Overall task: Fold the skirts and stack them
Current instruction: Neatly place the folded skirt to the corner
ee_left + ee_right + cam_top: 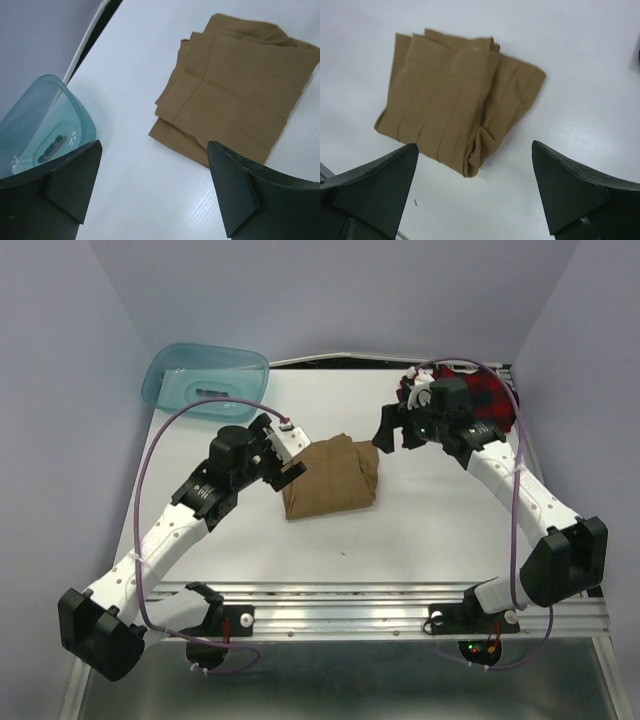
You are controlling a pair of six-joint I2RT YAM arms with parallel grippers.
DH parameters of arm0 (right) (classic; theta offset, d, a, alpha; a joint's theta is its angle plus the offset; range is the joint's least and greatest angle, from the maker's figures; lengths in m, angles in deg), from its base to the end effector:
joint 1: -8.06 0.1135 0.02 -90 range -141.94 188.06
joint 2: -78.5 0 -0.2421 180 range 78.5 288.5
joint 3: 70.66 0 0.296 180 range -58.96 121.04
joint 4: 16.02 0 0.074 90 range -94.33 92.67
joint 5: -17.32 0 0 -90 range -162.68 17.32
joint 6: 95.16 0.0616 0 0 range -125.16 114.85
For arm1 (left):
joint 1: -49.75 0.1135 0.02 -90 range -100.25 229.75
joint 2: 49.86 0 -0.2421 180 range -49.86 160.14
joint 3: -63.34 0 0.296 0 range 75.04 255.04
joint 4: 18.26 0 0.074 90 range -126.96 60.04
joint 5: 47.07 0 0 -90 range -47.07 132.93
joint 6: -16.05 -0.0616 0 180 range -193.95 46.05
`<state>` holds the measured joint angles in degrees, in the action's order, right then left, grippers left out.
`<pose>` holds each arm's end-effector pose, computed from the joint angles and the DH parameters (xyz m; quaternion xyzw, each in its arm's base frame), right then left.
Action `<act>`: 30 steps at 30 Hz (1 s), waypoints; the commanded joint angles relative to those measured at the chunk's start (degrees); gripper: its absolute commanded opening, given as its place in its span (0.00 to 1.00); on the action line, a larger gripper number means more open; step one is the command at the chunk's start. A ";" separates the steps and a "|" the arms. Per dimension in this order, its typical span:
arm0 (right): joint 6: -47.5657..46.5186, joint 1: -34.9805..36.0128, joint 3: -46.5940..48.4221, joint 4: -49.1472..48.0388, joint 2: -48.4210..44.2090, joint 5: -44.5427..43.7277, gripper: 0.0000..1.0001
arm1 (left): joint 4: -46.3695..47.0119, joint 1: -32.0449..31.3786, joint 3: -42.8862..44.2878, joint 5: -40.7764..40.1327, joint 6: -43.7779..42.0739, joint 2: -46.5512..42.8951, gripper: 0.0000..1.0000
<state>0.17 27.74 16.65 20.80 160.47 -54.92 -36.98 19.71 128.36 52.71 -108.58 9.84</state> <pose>0.3647 0.1504 0.3115 -0.1825 0.8458 0.2360 0.4423 0.2749 -0.1711 0.3188 0.4629 0.6324 -0.0421 0.6197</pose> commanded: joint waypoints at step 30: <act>16.65 -4.13 -25.07 -10.88 12.42 21.88 1.00 | 19.60 -29.73 -4.37 -22.62 -6.24 34.78 0.76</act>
<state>15.73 23.87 -6.82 14.83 171.36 -36.25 -20.59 -11.06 120.60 30.44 -117.06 43.66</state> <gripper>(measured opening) 0.998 0.815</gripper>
